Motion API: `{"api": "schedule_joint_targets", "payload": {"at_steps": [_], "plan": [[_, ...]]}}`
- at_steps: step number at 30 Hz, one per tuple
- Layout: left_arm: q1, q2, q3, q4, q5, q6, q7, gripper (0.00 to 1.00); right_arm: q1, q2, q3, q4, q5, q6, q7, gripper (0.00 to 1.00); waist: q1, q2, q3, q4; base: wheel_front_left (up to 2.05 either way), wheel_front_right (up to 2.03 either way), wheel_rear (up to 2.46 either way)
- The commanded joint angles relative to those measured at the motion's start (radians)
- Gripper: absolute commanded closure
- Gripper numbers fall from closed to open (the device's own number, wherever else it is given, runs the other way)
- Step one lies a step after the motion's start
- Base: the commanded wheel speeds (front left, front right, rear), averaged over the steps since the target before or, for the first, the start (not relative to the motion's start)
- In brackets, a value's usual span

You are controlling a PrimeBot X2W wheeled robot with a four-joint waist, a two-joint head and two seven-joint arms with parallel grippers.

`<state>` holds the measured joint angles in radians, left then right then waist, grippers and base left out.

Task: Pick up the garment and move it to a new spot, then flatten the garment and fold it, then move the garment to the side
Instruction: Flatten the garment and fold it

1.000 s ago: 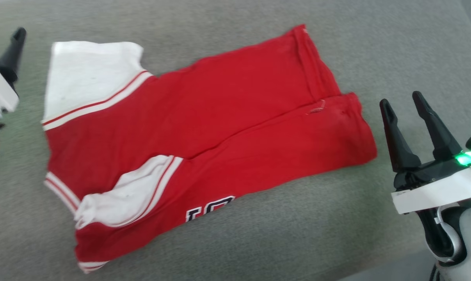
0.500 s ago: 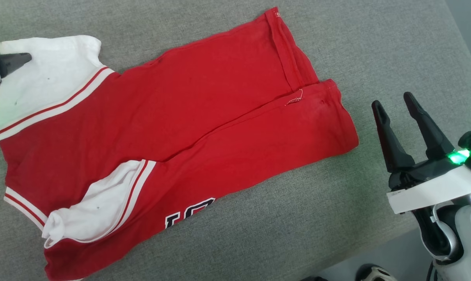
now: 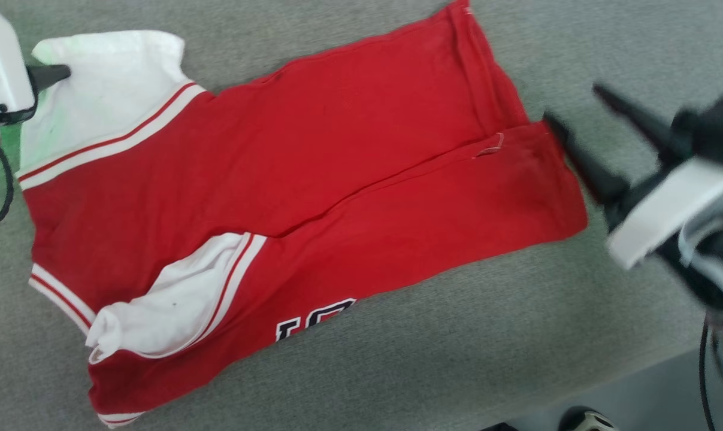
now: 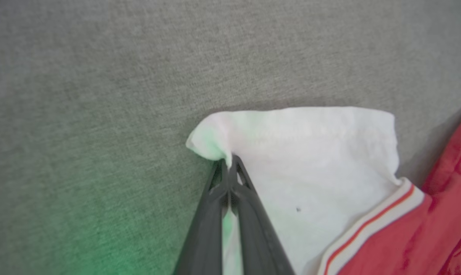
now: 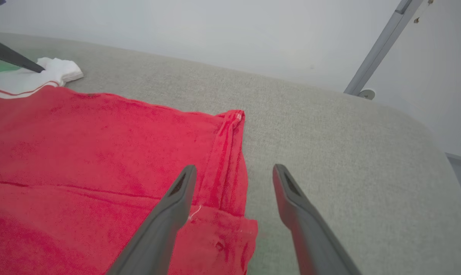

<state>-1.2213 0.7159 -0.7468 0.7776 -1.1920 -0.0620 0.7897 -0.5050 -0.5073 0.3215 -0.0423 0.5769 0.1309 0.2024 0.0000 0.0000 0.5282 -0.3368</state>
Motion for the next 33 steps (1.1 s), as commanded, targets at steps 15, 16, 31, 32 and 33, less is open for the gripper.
{"api": "schedule_joint_targets", "payload": {"at_steps": [15,16,31,32,33], "plan": [[-0.095,-0.130,-0.049,0.017,0.042,-0.054,-0.063,1.00,-0.585,-0.040,0.243,0.440,0.262,0.000,0.404,0.00,0.0000,0.0000,0.128,0.147,0.00,0.00,0.00],[-0.099,-0.135,-0.050,0.018,0.042,-0.056,-0.069,1.00,-0.605,-0.041,0.262,0.457,0.273,0.000,0.422,0.00,0.0000,0.0000,0.133,0.153,0.00,0.00,0.00],[-0.083,-0.170,-0.072,-0.063,-0.015,-0.066,-0.178,1.00,-0.678,-0.112,0.374,0.546,0.378,0.000,0.362,1.00,0.0000,0.0000,0.078,0.215,0.00,0.00,0.00],[-0.080,-0.166,-0.071,-0.082,-0.028,-0.066,-0.194,1.00,-0.673,-0.118,0.376,0.546,0.384,0.000,0.350,1.00,0.0000,0.0000,0.063,0.220,0.00,0.00,0.00],[-0.071,-0.163,-0.071,-0.102,-0.037,-0.066,-0.214,1.00,-0.665,-0.127,0.380,0.547,0.387,0.000,0.335,1.00,0.0000,0.0000,0.042,0.228,0.00,0.00,0.00]]}}
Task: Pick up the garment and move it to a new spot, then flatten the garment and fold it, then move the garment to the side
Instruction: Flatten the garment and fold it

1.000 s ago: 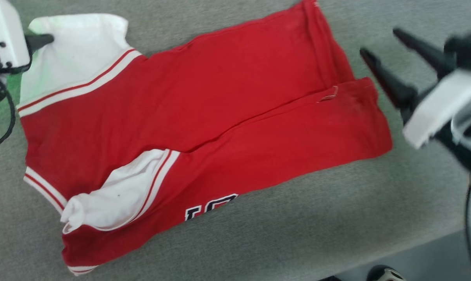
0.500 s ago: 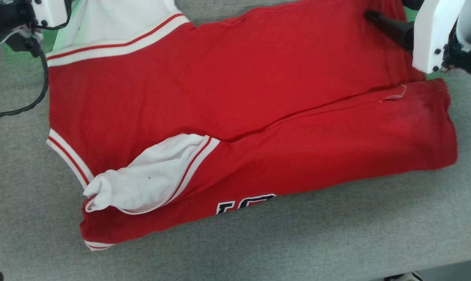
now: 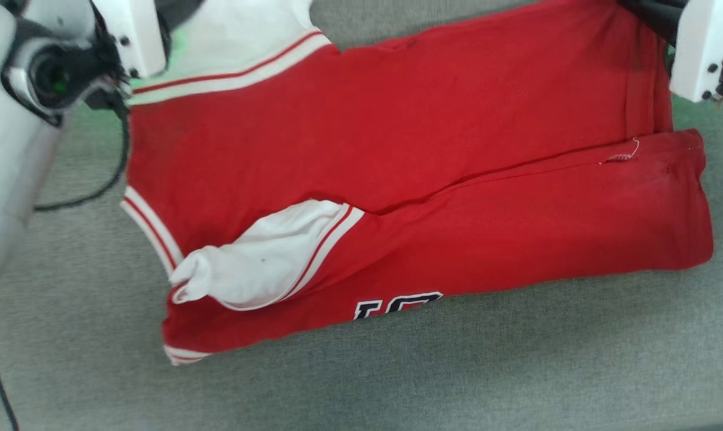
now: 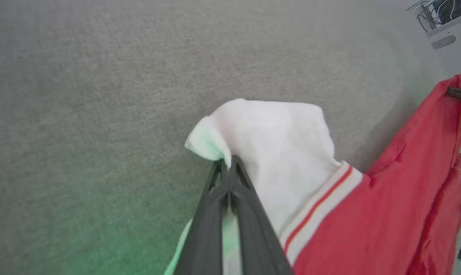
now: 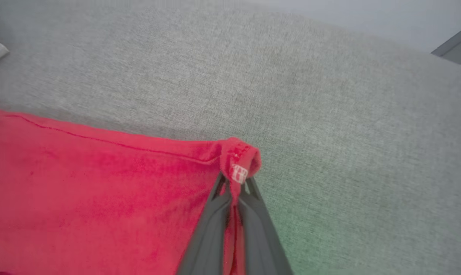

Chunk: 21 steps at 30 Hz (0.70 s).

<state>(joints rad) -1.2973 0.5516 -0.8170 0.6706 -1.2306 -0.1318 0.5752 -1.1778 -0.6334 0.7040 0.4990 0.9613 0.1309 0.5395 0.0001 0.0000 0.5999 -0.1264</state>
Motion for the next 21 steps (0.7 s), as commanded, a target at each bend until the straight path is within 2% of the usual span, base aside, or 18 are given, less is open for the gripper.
{"api": "schedule_joint_targets", "payload": {"at_steps": [1,7,12,18,21], "plan": [[0.013,0.009,0.000,-0.019,-0.008,0.004,-0.015,1.00,0.015,-0.010,0.002,0.003,0.007,0.000,-0.012,1.00,-0.0001,0.0000,-0.048,0.024,0.00,0.00,0.00],[0.121,0.045,-0.012,-0.173,-0.064,0.003,-0.142,1.00,0.107,-0.079,0.026,-0.037,0.019,0.000,-0.069,1.00,-0.0001,0.0000,-0.155,0.074,0.00,0.00,0.00],[0.259,0.103,-0.043,-0.341,-0.072,0.003,-0.285,1.00,0.243,-0.151,0.019,-0.101,0.044,0.000,-0.105,1.00,-0.0001,0.0000,-0.230,0.112,0.00,0.00,0.00],[0.471,0.196,-0.076,-0.494,-0.068,0.003,-0.444,1.00,0.424,-0.225,-0.023,-0.182,0.060,0.000,-0.146,1.00,-0.0001,0.0000,-0.285,0.137,0.00,0.00,0.00],[0.572,0.213,-0.084,-0.550,-0.069,0.011,-0.514,1.00,0.509,-0.249,-0.063,-0.214,0.059,0.000,-0.163,1.00,-0.0001,0.0000,-0.299,0.152,0.00,0.00,0.00]]}}
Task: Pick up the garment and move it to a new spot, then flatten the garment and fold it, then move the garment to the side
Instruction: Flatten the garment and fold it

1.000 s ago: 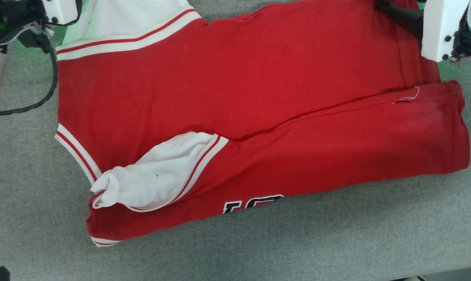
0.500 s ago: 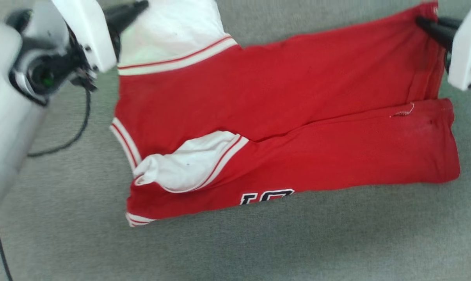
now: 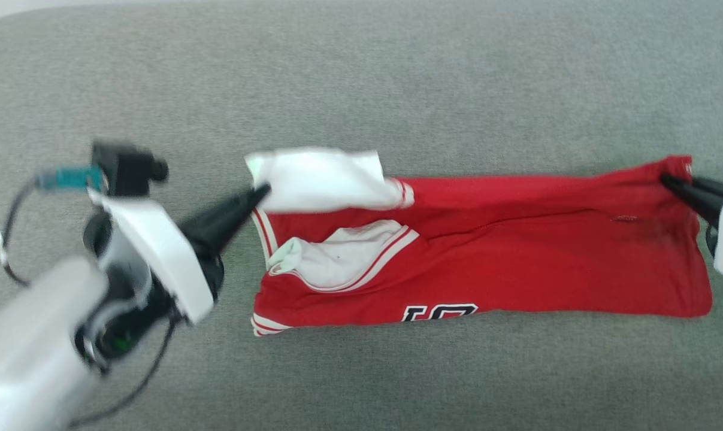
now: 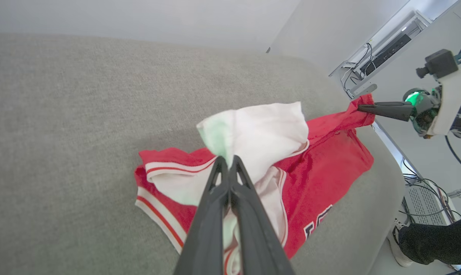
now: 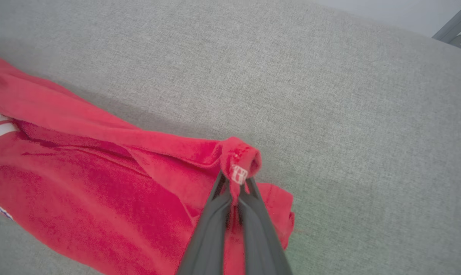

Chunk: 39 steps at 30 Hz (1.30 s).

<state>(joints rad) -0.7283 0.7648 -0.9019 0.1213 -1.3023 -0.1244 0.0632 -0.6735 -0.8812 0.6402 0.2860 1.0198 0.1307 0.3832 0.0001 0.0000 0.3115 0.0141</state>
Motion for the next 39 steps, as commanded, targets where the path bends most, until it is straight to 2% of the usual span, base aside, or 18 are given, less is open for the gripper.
{"api": "schedule_joint_targets", "payload": {"at_steps": [1,4,10,16,22,25,26,27,28,29,30,31,39], "plan": [[0.034,0.011,-0.002,-0.018,0.006,0.013,-0.023,1.00,0.033,-0.007,-0.016,-0.014,-0.002,0.000,-0.010,1.00,-0.0001,0.0000,-0.012,0.014,0.00,0.00,0.00],[0.118,0.024,-0.017,-0.065,0.016,0.035,-0.075,1.00,0.113,-0.019,-0.069,-0.044,-0.008,0.000,-0.021,1.00,-0.0001,0.0000,-0.012,0.024,0.00,0.00,0.00],[0.207,-0.005,-0.047,-0.071,0.010,0.048,-0.121,1.00,0.238,0.004,-0.162,-0.039,-0.036,0.000,-0.017,1.00,-0.0001,0.0000,0.000,0.040,0.00,0.00,0.00],[0.221,-0.054,-0.071,0.021,0.016,0.036,-0.129,1.00,0.278,0.060,-0.205,-0.002,-0.100,0.000,-0.013,1.00,-0.0001,0.0000,0.018,0.036,0.00,0.00,0.00],[0.201,-0.111,-0.094,0.175,0.052,0.021,-0.165,1.00,0.276,0.151,-0.219,0.038,-0.167,0.000,-0.005,1.00,-0.0001,0.0000,0.030,0.022,0.00,0.00,0.00],[0.201,-0.127,-0.089,0.212,0.047,0.015,-0.190,0.84,0.276,0.165,-0.224,0.036,-0.177,0.000,0.002,1.00,-0.0001,0.0000,0.024,0.015,0.00,0.00,0.00],[0.202,-0.128,-0.086,0.220,0.048,0.012,-0.200,0.76,0.277,0.164,-0.227,0.032,-0.182,0.000,-0.002,0.74,-0.0001,0.0000,0.020,0.014,0.00,0.00,0.00],[0.202,-0.127,-0.087,0.226,0.055,0.010,-0.210,0.64,0.277,0.164,-0.236,0.028,-0.182,0.000,-0.011,0.53,-0.0001,0.0000,0.015,0.014,0.00,0.00,0.00],[0.204,-0.126,-0.088,0.230,0.064,0.008,-0.222,0.57,0.279,0.166,-0.245,0.023,-0.183,0.000,-0.015,0.02,-0.0001,0.0000,0.010,0.013,0.00,0.00,0.00],[0.211,-0.127,-0.082,0.233,0.066,0.007,-0.240,0.45,0.283,0.167,-0.252,0.018,-0.182,0.000,-0.014,0.00,-0.0001,0.0000,0.004,0.013,0.00,0.00,0.00],[0.220,-0.128,-0.076,0.235,0.066,0.007,-0.255,0.20,0.290,0.168,-0.265,0.015,-0.175,0.000,-0.010,0.00,-0.0001,0.0000,-0.004,0.013,0.00,0.00,0.00],[0.229,-0.130,-0.071,0.232,0.067,0.007,-0.270,0.02,0.298,0.171,-0.280,0.012,-0.167,0.000,-0.007,0.00,-0.0001,0.0000,-0.010,0.014,0.00,0.00,0.00],[0.330,-0.183,0.028,0.201,0.071,0.024,-0.327,0.00,0.375,0.145,-0.391,0.019,-0.161,0.000,0.045,0.00,-0.0001,0.0000,-0.040,0.064,0.00,0.00,0.00]]}}
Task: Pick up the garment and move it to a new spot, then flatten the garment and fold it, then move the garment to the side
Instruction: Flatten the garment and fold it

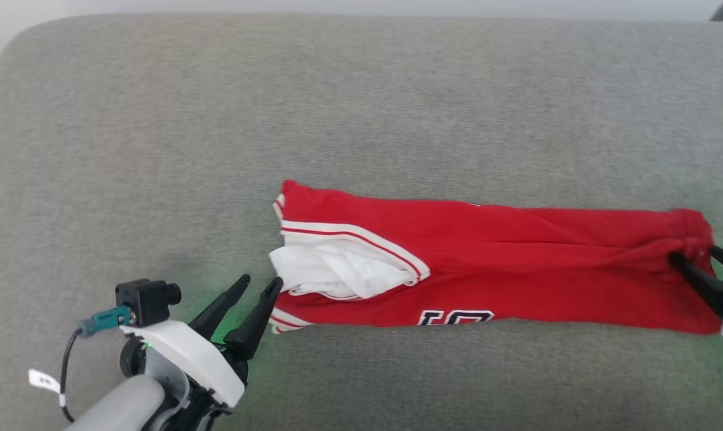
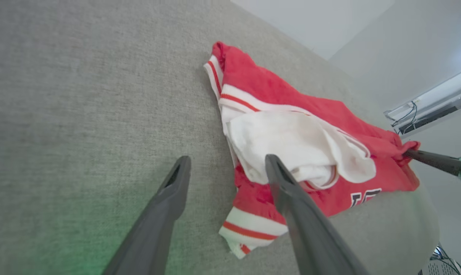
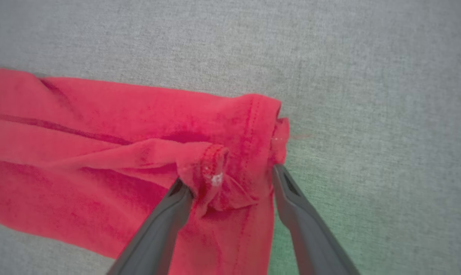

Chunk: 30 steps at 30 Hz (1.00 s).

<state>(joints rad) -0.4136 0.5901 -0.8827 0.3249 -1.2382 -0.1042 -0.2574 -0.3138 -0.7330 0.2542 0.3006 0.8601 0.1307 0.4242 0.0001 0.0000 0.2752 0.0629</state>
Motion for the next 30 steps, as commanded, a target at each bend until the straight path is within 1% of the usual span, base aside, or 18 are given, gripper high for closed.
{"api": "schedule_joint_targets", "payload": {"at_steps": [1,3,8,11,16,17,19,22,23,24,25,26,28,30], "plan": [[0.028,-0.020,0.031,-0.003,0.017,0.006,-0.007,0.00,0.026,-0.011,-0.020,0.013,-0.013,0.000,0.010,0.00,-0.0001,0.0000,-0.004,0.026,0.00,0.00,0.00],[0.048,-0.046,0.088,0.000,0.069,0.011,-0.008,0.00,0.046,-0.017,-0.048,0.033,-0.026,0.000,0.020,0.00,-0.0001,0.0000,-0.004,0.047,0.00,0.00,0.00],[0.121,-0.156,0.274,0.015,0.234,-0.001,-0.008,0.00,0.082,0.007,-0.110,0.082,-0.011,0.000,0.067,0.00,-0.0001,0.0000,-0.005,0.091,0.00,0.00,0.00],[0.159,-0.215,0.403,0.008,0.361,-0.009,-0.008,0.00,0.092,0.029,-0.130,0.096,0.011,0.000,0.103,0.00,-0.0001,0.0000,-0.009,0.111,0.00,0.00,0.00],[0.228,-0.297,0.584,-0.043,0.622,-0.018,-0.008,0.00,0.094,0.053,-0.140,0.108,0.024,0.001,0.159,0.00,-0.0001,0.0000,-0.011,0.126,0.00,0.00,0.00],[0.228,-0.297,0.584,-0.043,0.622,-0.018,-0.008,0.00,0.094,0.053,-0.140,0.108,0.024,0.001,0.159,0.00,-0.0001,0.0000,-0.011,0.126,0.00,0.00,0.00],[0.255,-0.331,0.635,-0.068,0.725,-0.018,-0.008,0.00,0.093,0.062,-0.137,0.114,0.024,0.001,0.178,0.00,-0.0001,0.0000,-0.012,0.131,0.00,0.00,0.00],[0.285,-0.376,0.704,-0.108,0.846,-0.020,-0.008,0.00,0.100,0.075,-0.131,0.120,0.018,0.003,0.197,0.00,-0.0001,0.0000,-0.018,0.138,0.00,0.00,0.00],[0.296,-0.394,0.726,-0.120,0.872,-0.022,-0.009,0.00,0.106,0.078,-0.126,0.120,0.018,0.003,0.205,0.21,-0.0001,0.0000,-0.020,0.140,0.00,0.00,0.00],[0.303,-0.405,0.747,-0.131,0.907,-0.023,-0.009,0.00,0.109,0.079,-0.122,0.118,0.019,0.003,0.214,0.62,-0.0001,0.0000,-0.021,0.141,0.00,0.00,0.00],[0.312,-0.415,0.760,-0.137,0.936,-0.024,-0.009,0.00,0.110,0.079,-0.120,0.116,0.019,0.003,0.220,0.95,-0.0001,0.0000,-0.021,0.141,0.00,0.00,0.00],[0.320,-0.427,0.768,-0.140,0.958,-0.025,-0.009,0.00,0.110,0.079,-0.118,0.115,0.018,0.003,0.225,1.00,-0.0001,0.0000,-0.022,0.140,0.00,0.00,0.00],[0.327,-0.435,0.785,-0.142,1.000,-0.026,-0.009,0.00,0.108,0.072,-0.117,0.111,0.019,0.003,0.234,1.00,-0.0001,0.0000,-0.020,0.138,0.00,0.00,0.00],[0.333,-0.449,0.795,-0.140,1.015,-0.026,-0.009,0.00,0.099,0.068,-0.120,0.106,0.019,0.002,0.237,1.00,-0.0001,0.0000,-0.019,0.133,0.00,0.00,0.00]]}}
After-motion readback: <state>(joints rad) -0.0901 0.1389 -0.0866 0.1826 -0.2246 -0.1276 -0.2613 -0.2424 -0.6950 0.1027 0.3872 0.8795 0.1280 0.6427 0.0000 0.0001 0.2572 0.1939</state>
